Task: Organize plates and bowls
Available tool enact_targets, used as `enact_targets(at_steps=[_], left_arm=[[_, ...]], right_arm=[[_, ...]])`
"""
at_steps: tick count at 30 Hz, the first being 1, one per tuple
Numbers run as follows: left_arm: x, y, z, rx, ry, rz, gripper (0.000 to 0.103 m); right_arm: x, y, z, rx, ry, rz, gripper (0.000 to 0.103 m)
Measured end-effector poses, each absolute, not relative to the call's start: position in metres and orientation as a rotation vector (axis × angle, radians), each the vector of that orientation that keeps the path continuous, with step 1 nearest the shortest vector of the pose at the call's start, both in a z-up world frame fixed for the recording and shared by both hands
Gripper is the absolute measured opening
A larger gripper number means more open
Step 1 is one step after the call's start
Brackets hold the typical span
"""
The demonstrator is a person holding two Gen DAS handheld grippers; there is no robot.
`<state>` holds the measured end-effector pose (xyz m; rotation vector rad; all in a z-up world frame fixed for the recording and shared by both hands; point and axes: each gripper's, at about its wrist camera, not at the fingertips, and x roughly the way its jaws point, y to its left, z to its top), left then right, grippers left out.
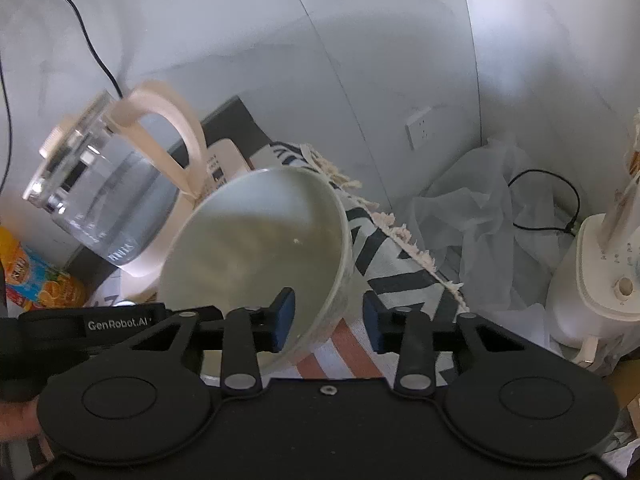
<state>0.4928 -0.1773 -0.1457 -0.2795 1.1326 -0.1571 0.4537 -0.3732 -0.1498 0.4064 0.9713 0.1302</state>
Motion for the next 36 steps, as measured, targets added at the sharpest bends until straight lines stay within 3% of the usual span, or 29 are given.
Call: enact_targets(at_steps=[1,4,36], left_arm=[[0.494,-0.178,-0.149,-0.284,1.139,-0.156,0.027],[0.495,-0.179,-0.154,-0.302,1.142,-0.164,0.02],[0.38,-0.175,-0.077,-0.317,1.007,-0.105,0.019]], right_arm=[[0.456,-0.371,-0.153,0.405,0.978,0.133,0.025],[0.455,-0.37,-0.154,0.401,0.965,0.117,0.023],[0.344,-0.365,-0.066,0.344,0.811,0.201,0.023]])
